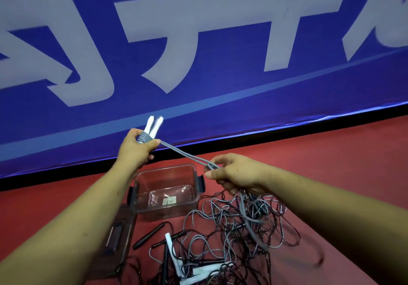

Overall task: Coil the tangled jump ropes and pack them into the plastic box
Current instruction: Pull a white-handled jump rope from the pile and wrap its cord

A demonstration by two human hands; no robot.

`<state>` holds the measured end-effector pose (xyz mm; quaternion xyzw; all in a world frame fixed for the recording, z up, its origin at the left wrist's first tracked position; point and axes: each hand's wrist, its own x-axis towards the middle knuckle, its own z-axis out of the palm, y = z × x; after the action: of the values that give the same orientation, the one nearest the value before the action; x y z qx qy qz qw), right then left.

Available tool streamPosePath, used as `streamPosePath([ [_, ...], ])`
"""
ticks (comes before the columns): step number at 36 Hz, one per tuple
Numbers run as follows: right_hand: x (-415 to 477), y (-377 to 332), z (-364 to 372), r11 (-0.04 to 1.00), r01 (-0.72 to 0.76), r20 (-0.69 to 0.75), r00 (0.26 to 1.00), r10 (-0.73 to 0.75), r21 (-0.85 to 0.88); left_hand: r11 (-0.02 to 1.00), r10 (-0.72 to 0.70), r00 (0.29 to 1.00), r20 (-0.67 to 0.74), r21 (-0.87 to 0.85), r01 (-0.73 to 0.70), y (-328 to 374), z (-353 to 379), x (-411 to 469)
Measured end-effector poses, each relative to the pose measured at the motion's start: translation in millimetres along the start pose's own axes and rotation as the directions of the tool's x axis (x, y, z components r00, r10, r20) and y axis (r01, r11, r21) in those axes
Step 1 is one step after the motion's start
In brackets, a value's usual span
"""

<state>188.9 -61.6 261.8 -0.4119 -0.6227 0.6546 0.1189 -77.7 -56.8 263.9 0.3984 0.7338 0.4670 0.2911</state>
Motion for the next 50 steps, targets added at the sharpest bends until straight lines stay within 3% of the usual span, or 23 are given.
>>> streamPosePath([
  [6, -8.3, 12.2, -8.9, 0.991, -0.092, 0.048, 0.994, 0.097, -0.093, 0.997, -0.082, 0.984, -0.161, -0.028, 0.078, -20.3, -28.5, 14.9],
  [11, -9.5, 11.4, -18.3, 0.994, -0.088, 0.013, 0.996, 0.089, -0.064, 0.985, -0.104, 0.986, -0.128, 0.123, 0.120, -37.5, -36.1, 14.0],
  [18, -10.5, 3.5, -11.6, 0.943, -0.103, -0.013, 0.994, 0.105, -0.318, 0.954, -0.071, 0.997, -0.044, 0.290, 0.081, -47.5, -35.5, 16.7],
  [20, -12.3, 2.8, -11.1, 0.951, -0.099, 0.018, 0.994, 0.109, -0.294, 0.934, -0.078, 0.996, -0.031, 0.347, 0.084, -51.3, -35.9, 16.5],
  [23, -12.7, 0.6, -13.3, 0.972, -0.041, 0.077, 0.995, 0.060, -0.229, 0.877, -0.058, 0.998, -0.018, 0.476, 0.059, -54.7, -36.6, 16.2],
  [26, -14.7, -5.2, -9.9, 0.957, 0.034, 0.155, 0.988, 0.011, -0.287, 0.814, -0.010, 1.000, -0.020, 0.580, 0.020, -53.7, -34.6, 13.8],
  [32, -19.2, -16.8, 3.9, 0.903, 0.019, 0.116, 0.993, 0.034, -0.428, 0.708, 0.034, 0.999, 0.025, 0.705, -0.042, -54.6, -27.3, 8.3],
  [37, -19.0, -27.5, 6.1, 0.976, 0.065, 0.087, 0.995, -0.047, -0.210, 0.610, -0.043, 0.994, 0.102, 0.791, -0.055, -58.6, -30.2, 6.9],
  [41, -20.5, -25.6, 10.6, 0.953, 0.102, 0.117, 0.991, -0.071, -0.286, 0.509, -0.015, 0.992, 0.128, 0.855, -0.102, -54.5, -27.3, 5.2],
  [50, -14.3, -19.3, 8.4, 0.971, 0.031, -0.101, 0.993, -0.056, -0.238, 0.380, 0.062, 0.992, 0.110, 0.916, -0.126, -58.4, -23.3, 2.8],
])
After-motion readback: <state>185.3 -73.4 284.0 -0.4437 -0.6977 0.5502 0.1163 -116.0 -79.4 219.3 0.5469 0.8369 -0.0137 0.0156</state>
